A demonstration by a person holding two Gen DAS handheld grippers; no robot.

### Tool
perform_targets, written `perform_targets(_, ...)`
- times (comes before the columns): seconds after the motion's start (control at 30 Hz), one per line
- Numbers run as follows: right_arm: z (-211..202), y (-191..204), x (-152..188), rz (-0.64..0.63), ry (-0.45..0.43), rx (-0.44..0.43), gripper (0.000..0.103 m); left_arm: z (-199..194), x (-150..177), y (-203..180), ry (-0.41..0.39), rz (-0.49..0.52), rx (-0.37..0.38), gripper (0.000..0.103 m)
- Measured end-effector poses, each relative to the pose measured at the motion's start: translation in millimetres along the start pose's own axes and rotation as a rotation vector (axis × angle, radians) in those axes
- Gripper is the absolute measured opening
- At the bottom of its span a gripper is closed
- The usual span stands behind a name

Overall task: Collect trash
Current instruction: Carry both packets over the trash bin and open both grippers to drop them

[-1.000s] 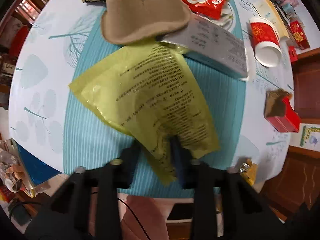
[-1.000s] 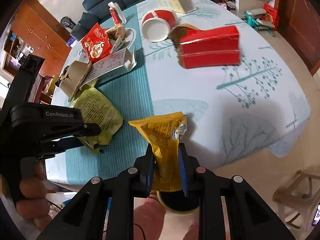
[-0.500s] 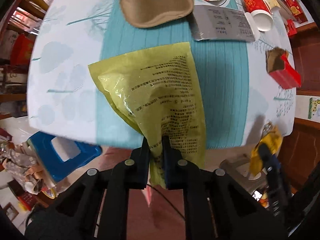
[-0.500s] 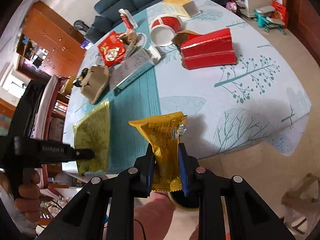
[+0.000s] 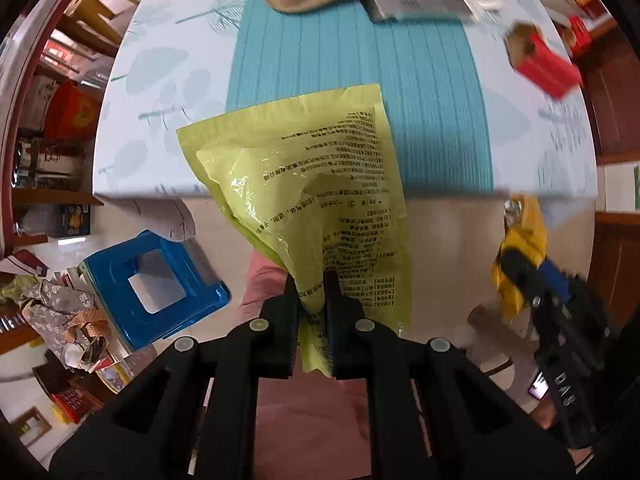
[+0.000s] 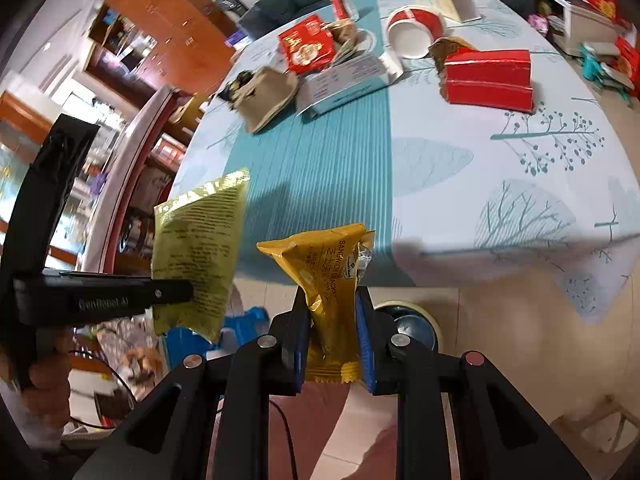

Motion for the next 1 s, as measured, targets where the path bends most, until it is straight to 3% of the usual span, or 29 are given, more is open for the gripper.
perform_targets(0.2, 7.1, -5.0, 34.0, 0.033, 0.034, -0.021, 0.021, 7.3, 60.7, -15.6, -0.002, 0.140, -0.037, 0.008)
perform_targets(0.47, 33.7, -9.0, 91.4, 0.151, 0.070, -0.009, 0.021, 47.7, 99.0, -30.9, 0.041, 0.336, -0.079, 0.008)
perform_targets(0.63, 76.1, -12.8, 134.5, 0.238, 0.103, 0.025, 0.021, 99.1, 128.5, -37.2, 0.066, 0.479, -0.110, 0.008)
perform_targets(0.8, 131.2, -16.6, 172.7, 0.304, 0.128, 0.054, 0.021, 166.2, 147.1, -31.4, 0.084, 0.551, -0.135, 0.009)
perform_targets(1.0, 204.2, -31.3, 208.3, 0.349, 0.145, 0.077, 0.021, 258.7, 143.9, -28.1, 0.157, 0.545, -0.168, 0.009)
Point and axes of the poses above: each gripper's, at about its wrist camera, not at the fingertips, and z roughly the way its jaws point, y to its left, x to its underside, the point moved 2 cm from there along z, roughly the way its jaws point, and after that the axes turned 15 degrees about -z, right-handed, at the moved point
